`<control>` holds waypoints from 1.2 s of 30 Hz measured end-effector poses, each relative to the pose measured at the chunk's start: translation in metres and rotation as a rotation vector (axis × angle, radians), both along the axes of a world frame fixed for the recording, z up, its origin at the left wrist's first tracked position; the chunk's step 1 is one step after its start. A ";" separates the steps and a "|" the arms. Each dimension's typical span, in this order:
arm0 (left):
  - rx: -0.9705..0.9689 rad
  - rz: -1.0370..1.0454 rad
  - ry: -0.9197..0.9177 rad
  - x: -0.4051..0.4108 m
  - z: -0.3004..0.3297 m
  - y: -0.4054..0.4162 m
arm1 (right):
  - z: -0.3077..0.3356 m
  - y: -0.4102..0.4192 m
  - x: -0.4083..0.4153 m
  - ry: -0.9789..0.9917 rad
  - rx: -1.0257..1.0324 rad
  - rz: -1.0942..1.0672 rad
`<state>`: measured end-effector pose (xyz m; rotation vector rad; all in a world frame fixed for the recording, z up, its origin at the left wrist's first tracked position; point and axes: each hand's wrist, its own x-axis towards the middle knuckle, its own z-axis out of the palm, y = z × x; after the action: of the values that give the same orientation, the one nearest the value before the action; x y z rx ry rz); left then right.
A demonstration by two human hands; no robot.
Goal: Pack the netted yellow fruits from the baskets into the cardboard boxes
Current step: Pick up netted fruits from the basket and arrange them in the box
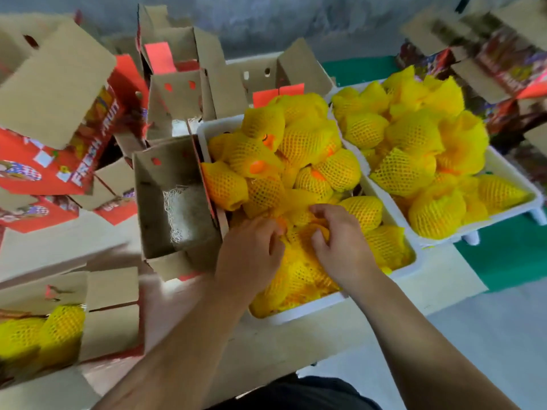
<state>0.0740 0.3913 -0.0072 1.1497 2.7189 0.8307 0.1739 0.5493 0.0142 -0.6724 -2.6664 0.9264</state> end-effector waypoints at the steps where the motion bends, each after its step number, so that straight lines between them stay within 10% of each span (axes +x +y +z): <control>1: -0.020 0.034 0.029 0.001 0.000 0.001 | -0.001 0.011 -0.004 -0.035 0.018 0.008; 23: -0.081 0.203 0.110 -0.006 -0.015 0.009 | 0.006 0.025 -0.065 -0.517 0.404 0.146; 32: -0.054 0.179 0.105 -0.005 -0.009 0.008 | 0.002 0.035 -0.033 -0.316 0.286 -0.014; 36: 0.063 0.147 0.068 -0.002 -0.004 0.006 | 0.007 0.054 -0.008 -0.026 -0.233 -0.136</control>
<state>0.0720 0.3968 -0.0110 1.0174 2.8813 0.9178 0.1657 0.6037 0.0214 -0.9088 -2.5195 1.2082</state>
